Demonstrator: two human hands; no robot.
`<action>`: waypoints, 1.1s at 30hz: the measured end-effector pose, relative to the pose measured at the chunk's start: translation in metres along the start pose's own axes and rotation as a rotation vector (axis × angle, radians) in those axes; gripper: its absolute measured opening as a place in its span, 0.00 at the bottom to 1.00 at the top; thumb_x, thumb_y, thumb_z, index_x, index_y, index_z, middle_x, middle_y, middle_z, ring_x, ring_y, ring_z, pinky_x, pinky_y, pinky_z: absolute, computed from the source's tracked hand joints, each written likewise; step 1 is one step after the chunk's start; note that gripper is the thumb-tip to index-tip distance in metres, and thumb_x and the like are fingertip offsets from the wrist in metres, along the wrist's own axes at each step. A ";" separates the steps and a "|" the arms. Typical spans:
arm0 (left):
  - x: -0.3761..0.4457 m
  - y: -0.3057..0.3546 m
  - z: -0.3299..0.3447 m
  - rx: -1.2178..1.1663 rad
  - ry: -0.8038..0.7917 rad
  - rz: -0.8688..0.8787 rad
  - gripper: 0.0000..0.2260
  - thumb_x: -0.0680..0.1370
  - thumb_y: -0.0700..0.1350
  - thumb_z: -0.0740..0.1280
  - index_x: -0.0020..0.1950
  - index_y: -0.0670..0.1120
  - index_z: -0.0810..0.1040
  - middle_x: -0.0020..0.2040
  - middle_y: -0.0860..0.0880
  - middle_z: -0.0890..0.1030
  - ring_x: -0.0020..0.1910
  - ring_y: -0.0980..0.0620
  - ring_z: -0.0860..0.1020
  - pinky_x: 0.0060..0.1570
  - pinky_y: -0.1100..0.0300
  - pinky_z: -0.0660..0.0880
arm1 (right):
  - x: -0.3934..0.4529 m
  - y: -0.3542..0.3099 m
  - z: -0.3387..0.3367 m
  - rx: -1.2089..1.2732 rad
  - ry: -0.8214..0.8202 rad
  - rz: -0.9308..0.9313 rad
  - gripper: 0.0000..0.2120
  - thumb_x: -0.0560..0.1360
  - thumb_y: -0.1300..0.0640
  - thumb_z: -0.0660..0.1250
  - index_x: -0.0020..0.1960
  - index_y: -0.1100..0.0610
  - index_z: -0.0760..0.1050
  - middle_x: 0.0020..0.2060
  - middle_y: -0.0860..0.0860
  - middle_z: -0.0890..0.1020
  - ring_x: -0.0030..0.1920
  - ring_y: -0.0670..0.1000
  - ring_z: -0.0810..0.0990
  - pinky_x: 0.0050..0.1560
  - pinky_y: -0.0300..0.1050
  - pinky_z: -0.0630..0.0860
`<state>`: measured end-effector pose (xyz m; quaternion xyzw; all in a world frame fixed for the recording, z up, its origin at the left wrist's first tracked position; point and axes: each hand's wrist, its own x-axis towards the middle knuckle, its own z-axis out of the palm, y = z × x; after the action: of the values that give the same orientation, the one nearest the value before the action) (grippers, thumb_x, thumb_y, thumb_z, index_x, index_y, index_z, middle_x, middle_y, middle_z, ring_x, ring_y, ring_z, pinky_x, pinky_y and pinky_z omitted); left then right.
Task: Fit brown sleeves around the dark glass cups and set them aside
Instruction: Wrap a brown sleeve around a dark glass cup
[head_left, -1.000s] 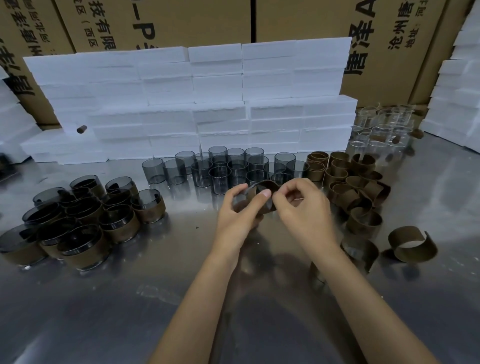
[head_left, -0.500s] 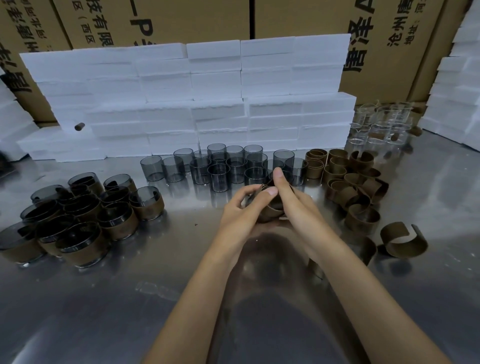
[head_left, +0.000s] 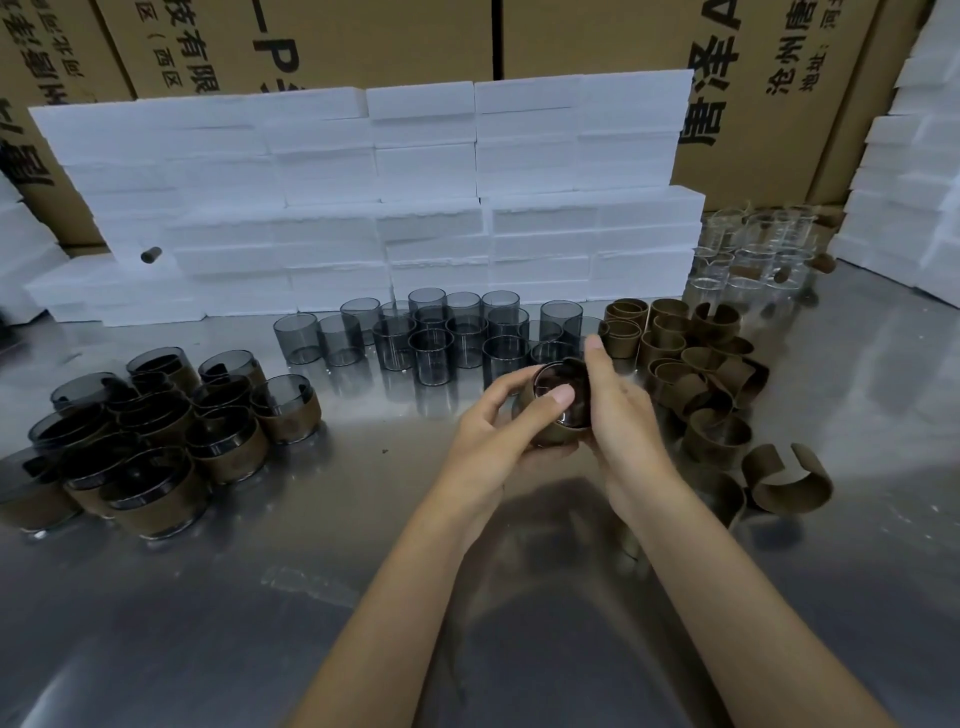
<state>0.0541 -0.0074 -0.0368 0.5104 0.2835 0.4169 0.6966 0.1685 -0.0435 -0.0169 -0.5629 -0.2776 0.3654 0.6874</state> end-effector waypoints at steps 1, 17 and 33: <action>0.000 0.001 0.001 -0.012 0.010 -0.002 0.26 0.68 0.49 0.80 0.65 0.47 0.80 0.61 0.41 0.84 0.55 0.43 0.85 0.52 0.51 0.83 | 0.001 0.001 0.001 -0.003 0.007 -0.030 0.24 0.82 0.38 0.61 0.46 0.56 0.85 0.42 0.53 0.88 0.48 0.52 0.87 0.49 0.45 0.81; 0.005 0.014 -0.010 -0.193 0.274 -0.072 0.24 0.83 0.59 0.61 0.62 0.40 0.82 0.56 0.39 0.86 0.54 0.46 0.85 0.56 0.50 0.82 | -0.003 0.020 0.019 -0.165 -0.158 -0.199 0.08 0.83 0.50 0.63 0.52 0.49 0.80 0.47 0.43 0.84 0.49 0.36 0.81 0.48 0.32 0.74; -0.007 0.004 0.010 -0.021 0.237 0.091 0.19 0.81 0.54 0.69 0.31 0.49 0.82 0.36 0.44 0.82 0.37 0.46 0.83 0.41 0.52 0.82 | -0.016 0.012 0.016 0.210 -0.141 0.185 0.21 0.75 0.47 0.72 0.24 0.49 0.76 0.27 0.49 0.79 0.29 0.49 0.82 0.33 0.44 0.79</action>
<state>0.0577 -0.0180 -0.0302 0.4626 0.3363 0.5083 0.6439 0.1448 -0.0460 -0.0250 -0.4842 -0.2323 0.4928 0.6846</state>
